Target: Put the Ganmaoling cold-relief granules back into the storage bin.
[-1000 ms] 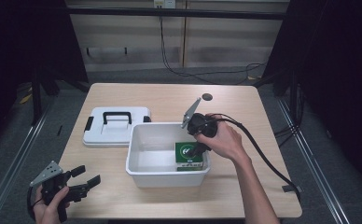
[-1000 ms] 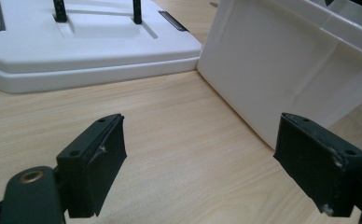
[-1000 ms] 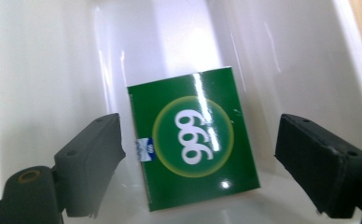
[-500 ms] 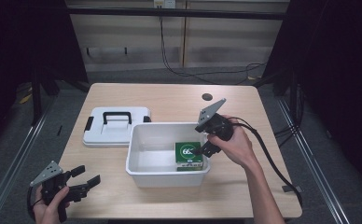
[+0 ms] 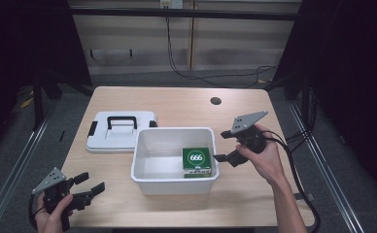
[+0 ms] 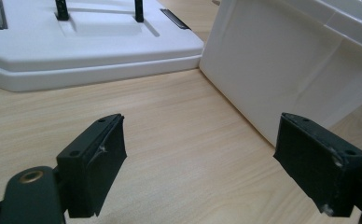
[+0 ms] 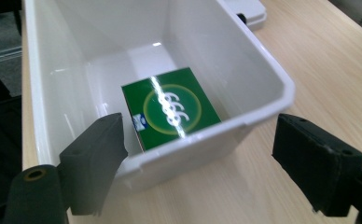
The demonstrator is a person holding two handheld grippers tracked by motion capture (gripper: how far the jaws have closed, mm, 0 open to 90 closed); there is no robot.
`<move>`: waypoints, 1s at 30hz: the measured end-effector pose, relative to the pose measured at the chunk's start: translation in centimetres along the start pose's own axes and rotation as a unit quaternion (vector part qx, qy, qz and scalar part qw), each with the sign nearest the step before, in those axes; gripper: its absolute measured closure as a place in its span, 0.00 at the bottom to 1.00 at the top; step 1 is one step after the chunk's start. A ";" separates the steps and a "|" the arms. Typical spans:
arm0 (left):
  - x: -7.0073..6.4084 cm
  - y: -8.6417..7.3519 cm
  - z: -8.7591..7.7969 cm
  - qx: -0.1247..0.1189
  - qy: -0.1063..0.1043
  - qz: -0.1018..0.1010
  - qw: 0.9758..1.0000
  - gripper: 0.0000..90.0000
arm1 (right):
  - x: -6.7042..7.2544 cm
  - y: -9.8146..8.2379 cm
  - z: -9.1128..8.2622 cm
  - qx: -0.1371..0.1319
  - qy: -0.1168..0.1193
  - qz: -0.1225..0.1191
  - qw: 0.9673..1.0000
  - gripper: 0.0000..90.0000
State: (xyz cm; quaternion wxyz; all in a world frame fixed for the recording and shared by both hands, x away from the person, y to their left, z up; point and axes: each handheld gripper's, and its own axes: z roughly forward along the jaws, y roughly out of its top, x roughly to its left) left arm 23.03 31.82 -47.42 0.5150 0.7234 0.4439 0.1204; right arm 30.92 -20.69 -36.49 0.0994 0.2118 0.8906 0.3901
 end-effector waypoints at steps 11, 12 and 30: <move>0.3 0.0 -0.1 -0.003 0.011 -0.006 1.000 0.18 | 0.2 -3.0 -3.5 -0.011 -0.051 0.031 0.998 0.20; 0.3 0.0 -0.1 -0.001 0.009 -0.004 1.000 0.18 | 0.2 -3.3 -3.8 -0.016 -0.066 0.034 0.997 0.19; 0.3 -0.1 -0.2 -0.001 0.015 -0.004 1.000 0.18 | 0.4 -11.7 -5.3 -0.058 -0.128 0.127 0.982 0.16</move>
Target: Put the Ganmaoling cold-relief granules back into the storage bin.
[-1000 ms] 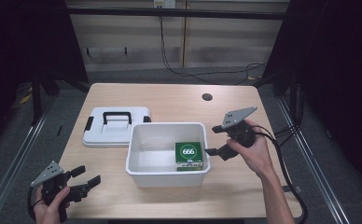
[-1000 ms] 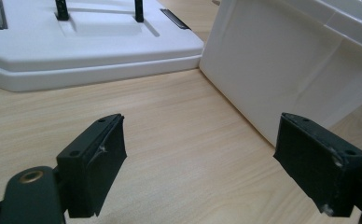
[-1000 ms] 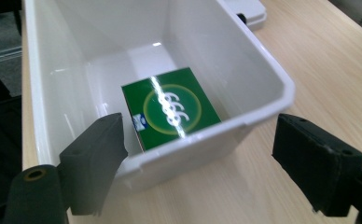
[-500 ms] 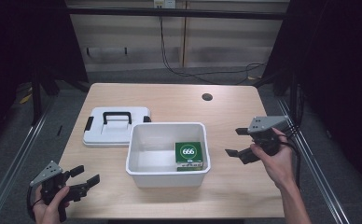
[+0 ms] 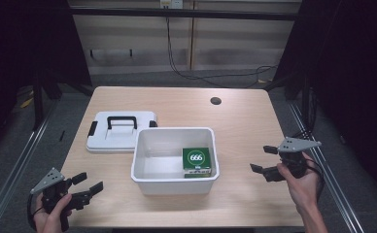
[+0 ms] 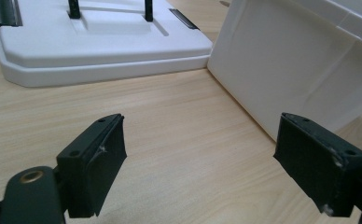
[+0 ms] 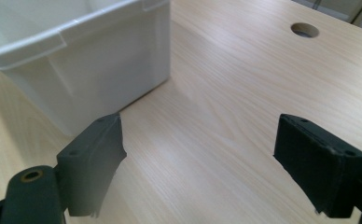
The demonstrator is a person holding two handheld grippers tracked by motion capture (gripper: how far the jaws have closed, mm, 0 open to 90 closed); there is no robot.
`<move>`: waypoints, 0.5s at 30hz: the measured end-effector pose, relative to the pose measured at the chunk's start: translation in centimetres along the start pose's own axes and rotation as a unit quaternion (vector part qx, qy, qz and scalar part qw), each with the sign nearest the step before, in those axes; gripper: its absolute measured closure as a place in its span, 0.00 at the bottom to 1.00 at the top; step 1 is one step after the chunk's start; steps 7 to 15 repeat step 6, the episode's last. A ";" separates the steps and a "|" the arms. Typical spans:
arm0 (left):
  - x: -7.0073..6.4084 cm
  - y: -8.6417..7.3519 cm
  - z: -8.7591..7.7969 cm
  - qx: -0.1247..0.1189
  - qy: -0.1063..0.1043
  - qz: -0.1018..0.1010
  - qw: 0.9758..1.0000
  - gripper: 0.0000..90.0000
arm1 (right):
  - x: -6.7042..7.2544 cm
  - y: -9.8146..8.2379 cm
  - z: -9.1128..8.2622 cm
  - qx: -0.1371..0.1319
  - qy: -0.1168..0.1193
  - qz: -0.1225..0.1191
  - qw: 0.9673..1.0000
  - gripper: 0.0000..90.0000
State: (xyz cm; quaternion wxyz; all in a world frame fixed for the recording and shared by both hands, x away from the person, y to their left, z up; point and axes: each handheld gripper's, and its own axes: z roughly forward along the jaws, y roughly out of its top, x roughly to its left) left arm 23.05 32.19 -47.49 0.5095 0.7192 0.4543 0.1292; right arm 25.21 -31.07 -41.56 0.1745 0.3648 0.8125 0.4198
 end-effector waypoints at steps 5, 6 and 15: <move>-0.1 0.1 0.1 0.000 -0.005 0.002 1.000 0.18 | -0.6 -1.4 0.6 0.008 -0.003 0.018 1.000 0.15; -0.1 0.1 0.1 0.000 -0.004 0.002 1.000 0.18 | -0.6 -1.6 0.8 0.009 -0.004 0.023 1.000 0.15; -0.1 0.1 0.1 0.000 -0.004 0.002 1.000 0.18 | -0.6 -1.6 0.8 0.009 -0.004 0.023 1.000 0.15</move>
